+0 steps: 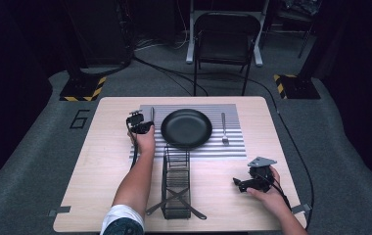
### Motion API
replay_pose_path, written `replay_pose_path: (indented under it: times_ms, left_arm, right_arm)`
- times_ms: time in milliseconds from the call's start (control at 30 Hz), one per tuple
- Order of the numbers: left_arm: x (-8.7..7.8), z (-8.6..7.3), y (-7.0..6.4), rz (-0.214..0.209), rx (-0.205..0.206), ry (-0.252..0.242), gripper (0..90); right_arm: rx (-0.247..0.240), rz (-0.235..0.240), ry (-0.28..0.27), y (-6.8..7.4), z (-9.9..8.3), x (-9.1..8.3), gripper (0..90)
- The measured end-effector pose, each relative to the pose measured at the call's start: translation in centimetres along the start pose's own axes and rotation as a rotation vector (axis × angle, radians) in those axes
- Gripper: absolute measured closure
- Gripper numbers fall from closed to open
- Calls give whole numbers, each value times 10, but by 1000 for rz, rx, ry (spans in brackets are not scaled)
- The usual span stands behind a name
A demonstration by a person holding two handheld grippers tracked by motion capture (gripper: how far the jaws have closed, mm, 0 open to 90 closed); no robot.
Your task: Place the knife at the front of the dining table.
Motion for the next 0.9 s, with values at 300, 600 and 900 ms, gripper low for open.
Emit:
replay_pose_path:
  times_ms: [300, 600, 900]
  left_arm:
    - [-1, 0, 2, -5, 14, 6, 816]
    - [-1, 1, 1, 2, 15, 2, 747]
    - [-3, 2, 4, -12, 15, -4, 713]
  right_arm:
    - [0, 0, 0, 0, 0, 0, 0]
    - [0, 0, 0, 0, 0, 0, 0]
    - [0, 0, 0, 0, 0, 0, 0]
Point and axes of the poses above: each handheld gripper's, and its own axes: x roughly forward along the jaws, z roughly out of its top, y roughly to its left, the point moved 1 cm from there along x, roughly forward along the jaws, and after that the axes turned 2 degrees about y, right-handed, at the moved point
